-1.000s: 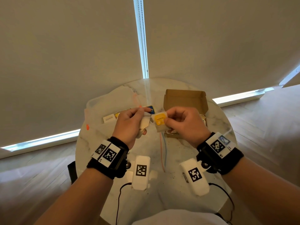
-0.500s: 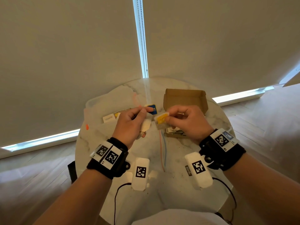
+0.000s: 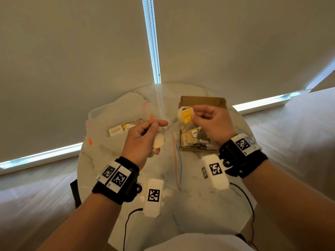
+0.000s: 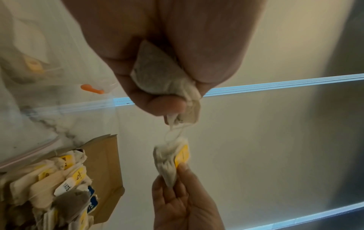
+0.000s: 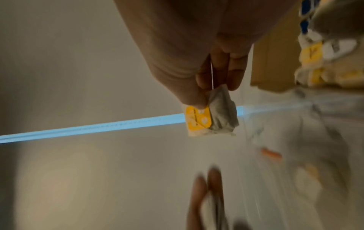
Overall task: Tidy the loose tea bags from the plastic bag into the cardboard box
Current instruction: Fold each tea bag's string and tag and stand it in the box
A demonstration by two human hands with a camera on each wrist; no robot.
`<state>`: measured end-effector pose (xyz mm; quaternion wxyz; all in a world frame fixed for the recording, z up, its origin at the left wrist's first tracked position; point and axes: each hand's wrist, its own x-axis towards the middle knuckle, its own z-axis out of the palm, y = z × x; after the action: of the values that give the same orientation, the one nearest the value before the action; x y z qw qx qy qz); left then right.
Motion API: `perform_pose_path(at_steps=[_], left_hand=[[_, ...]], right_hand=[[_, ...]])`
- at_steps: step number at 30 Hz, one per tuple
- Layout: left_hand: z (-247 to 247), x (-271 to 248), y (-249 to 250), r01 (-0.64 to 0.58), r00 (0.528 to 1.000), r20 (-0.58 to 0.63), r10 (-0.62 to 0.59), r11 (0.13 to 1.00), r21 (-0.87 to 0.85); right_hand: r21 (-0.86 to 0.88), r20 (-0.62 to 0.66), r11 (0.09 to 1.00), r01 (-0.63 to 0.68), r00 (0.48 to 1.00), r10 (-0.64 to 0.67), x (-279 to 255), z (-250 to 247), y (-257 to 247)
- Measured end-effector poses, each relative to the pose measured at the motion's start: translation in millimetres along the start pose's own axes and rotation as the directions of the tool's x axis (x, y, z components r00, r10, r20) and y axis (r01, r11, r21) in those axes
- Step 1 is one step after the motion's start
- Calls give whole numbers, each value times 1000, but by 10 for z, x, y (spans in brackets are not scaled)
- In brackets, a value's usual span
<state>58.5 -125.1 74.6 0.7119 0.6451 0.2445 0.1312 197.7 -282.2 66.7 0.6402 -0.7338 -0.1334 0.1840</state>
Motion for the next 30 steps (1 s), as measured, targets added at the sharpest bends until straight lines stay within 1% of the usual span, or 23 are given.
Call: perform_pose_path(at_steps=[2, 4, 7, 9, 11, 15, 20, 21, 22, 23, 24, 26, 27, 28, 30], left_hand=[[-35, 27, -16, 18, 1000, -21, -18, 1000, 0], [-59, 54, -34, 35, 999, -29, -35, 999, 10], [-63, 106, -83, 65, 997, -37, -64, 998, 22], [-52, 137, -125, 89, 995, -42, -88, 996, 17], [-45, 164, -171, 113, 993, -51, -111, 993, 25], [-48, 236, -253, 145, 987, -76, -143, 989, 27], [-76, 297, -315, 178, 980, -98, -173, 983, 44], [-84, 309, -325, 183, 979, -103, -178, 982, 45], [-88, 319, -332, 189, 977, -108, -184, 981, 42], [-94, 329, -338, 193, 976, -110, -188, 980, 36], [-96, 337, -342, 196, 975, -109, -192, 980, 29], [-95, 349, -349, 196, 976, -101, -193, 980, 21], [-94, 352, -351, 195, 977, -97, -192, 981, 21], [-91, 356, -350, 196, 977, -94, -193, 980, 19], [-88, 365, -344, 201, 975, -95, -200, 980, 6]], right_hand=[[-95, -117, 995, 0, 993, -11, 158, -238, 28], [-226, -216, 974, -10, 976, -40, 315, -469, 134], [-389, -263, 917, -91, 965, -15, 466, -681, 420], [-484, -265, 859, -167, 964, 38, 510, -711, 633], [-548, -247, 809, -214, 965, 87, 514, -646, 812], [-573, -180, 790, -217, 974, 137, 592, -315, 1075], [-686, -95, 708, -170, 985, 145, 820, 81, 1143], [-713, -85, 680, -172, 984, 159, 869, 122, 1152], [-752, -80, 636, -173, 982, 172, 919, 151, 1172], [-802, -73, 572, -169, 980, 187, 966, 158, 1206], [-859, -58, 489, -151, 978, 199, 998, 155, 1227], [-950, -13, 303, -71, 981, 191, 1036, 139, 1249], [-972, 10, 230, -35, 981, 192, 1053, 132, 1257], [-984, 33, 178, -4, 979, 204, 1072, 126, 1267], [-992, 69, 120, 41, 967, 245, 1106, 113, 1274]])
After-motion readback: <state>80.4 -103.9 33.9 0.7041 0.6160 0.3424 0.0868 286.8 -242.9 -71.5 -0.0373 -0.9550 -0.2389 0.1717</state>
